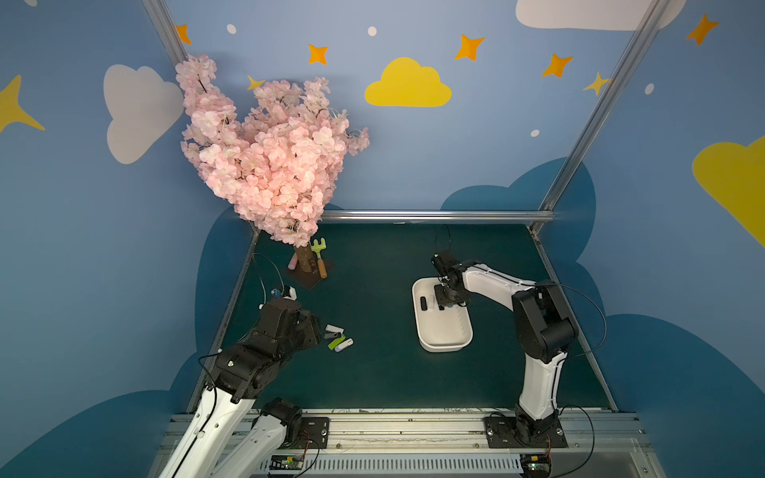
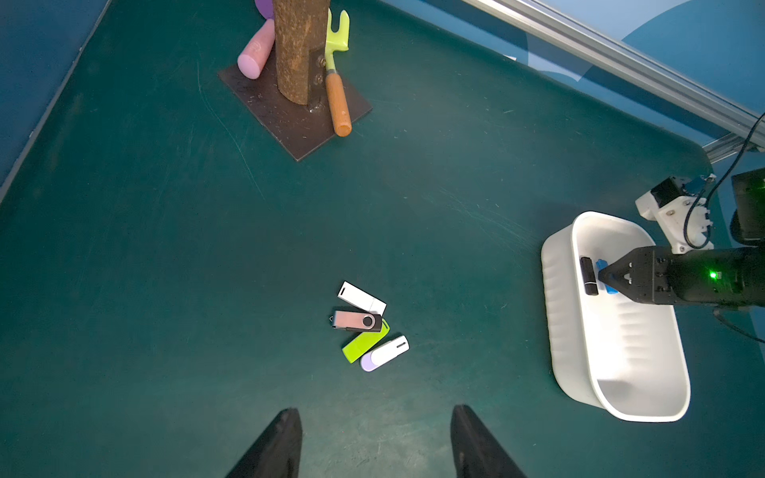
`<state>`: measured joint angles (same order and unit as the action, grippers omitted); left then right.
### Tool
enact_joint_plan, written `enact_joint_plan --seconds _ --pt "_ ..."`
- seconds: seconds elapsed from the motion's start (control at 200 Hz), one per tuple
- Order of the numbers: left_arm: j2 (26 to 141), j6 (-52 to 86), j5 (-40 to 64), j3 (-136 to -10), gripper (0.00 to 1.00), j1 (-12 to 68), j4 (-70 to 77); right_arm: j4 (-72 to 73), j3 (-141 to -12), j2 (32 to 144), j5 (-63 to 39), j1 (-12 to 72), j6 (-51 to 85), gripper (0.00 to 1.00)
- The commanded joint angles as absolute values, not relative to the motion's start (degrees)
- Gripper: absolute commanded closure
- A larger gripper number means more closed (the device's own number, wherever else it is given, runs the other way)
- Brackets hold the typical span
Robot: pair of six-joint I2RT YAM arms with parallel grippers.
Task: Put the usb flash drive into the storage box
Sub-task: Place the USB flash in the storage box, then pick up the USB flash from the center of the board.
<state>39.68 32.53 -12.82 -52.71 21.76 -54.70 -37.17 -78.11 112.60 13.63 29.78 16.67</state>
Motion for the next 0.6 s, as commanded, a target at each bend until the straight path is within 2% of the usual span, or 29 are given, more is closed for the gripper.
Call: enact_joint_plan --seconds 0.0,0.315,0.456,0.596 --pt "40.82 31.74 -11.77 -51.97 0.39 21.68 -53.70 -37.49 -78.13 111.21 13.32 30.15 17.06 0.71" --pt "43.19 32.34 -12.58 -51.69 0.39 25.24 -53.61 -35.80 -75.15 103.50 14.75 32.57 16.37 0.69" --pt "46.52 34.34 -12.22 -51.68 0.39 27.79 -54.01 -29.83 -69.42 91.36 16.32 36.84 14.46 0.70" --pt "48.89 38.39 -1.42 -43.53 0.42 28.17 -44.95 -19.16 -58.64 76.71 18.07 38.37 13.19 0.68"
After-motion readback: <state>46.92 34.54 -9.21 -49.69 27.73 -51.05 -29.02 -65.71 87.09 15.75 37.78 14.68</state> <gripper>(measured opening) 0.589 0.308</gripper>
